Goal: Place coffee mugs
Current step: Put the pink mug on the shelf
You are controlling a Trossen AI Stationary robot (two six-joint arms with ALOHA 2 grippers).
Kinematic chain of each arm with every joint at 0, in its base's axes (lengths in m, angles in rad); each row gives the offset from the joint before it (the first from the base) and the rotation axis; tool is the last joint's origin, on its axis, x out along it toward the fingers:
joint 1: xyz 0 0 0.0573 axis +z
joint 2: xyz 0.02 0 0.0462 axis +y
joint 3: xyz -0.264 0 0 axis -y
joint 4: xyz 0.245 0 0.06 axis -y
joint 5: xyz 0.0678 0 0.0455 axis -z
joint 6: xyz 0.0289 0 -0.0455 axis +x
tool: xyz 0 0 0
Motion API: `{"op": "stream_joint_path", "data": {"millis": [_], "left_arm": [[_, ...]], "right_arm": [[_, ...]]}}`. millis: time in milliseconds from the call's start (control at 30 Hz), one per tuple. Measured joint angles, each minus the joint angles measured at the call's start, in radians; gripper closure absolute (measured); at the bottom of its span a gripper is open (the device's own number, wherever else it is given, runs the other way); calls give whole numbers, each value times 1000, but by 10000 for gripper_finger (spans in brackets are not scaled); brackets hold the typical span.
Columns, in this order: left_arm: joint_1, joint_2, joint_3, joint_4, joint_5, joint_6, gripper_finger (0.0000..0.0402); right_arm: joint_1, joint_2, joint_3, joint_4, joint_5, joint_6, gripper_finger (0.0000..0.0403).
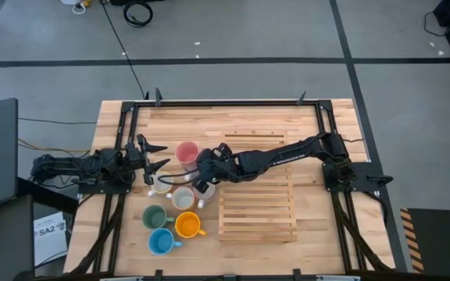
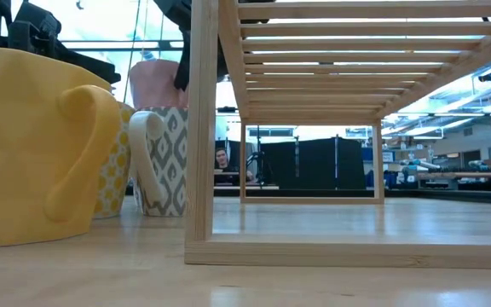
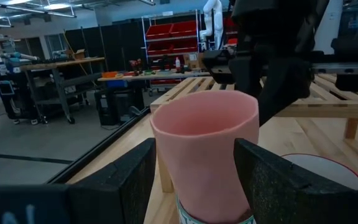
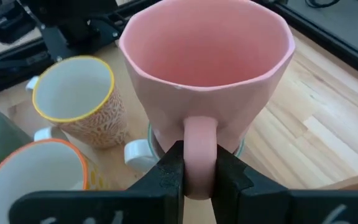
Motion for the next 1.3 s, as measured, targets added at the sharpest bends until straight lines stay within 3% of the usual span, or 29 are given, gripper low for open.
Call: {"op": "stream_joint_path", "data": {"millis": [633, 1033, 1300], "left_arm": [[0, 0, 0, 0, 0, 0, 178], [0, 0, 0, 1, 0, 0, 178], [0, 0, 0, 1, 0, 0, 178]], "right_arm": [[0, -170, 0, -51, 13, -78, 348], [3, -406, 0, -364, 16, -47, 348], [48, -554, -72, -581, 130, 87, 348]]}}
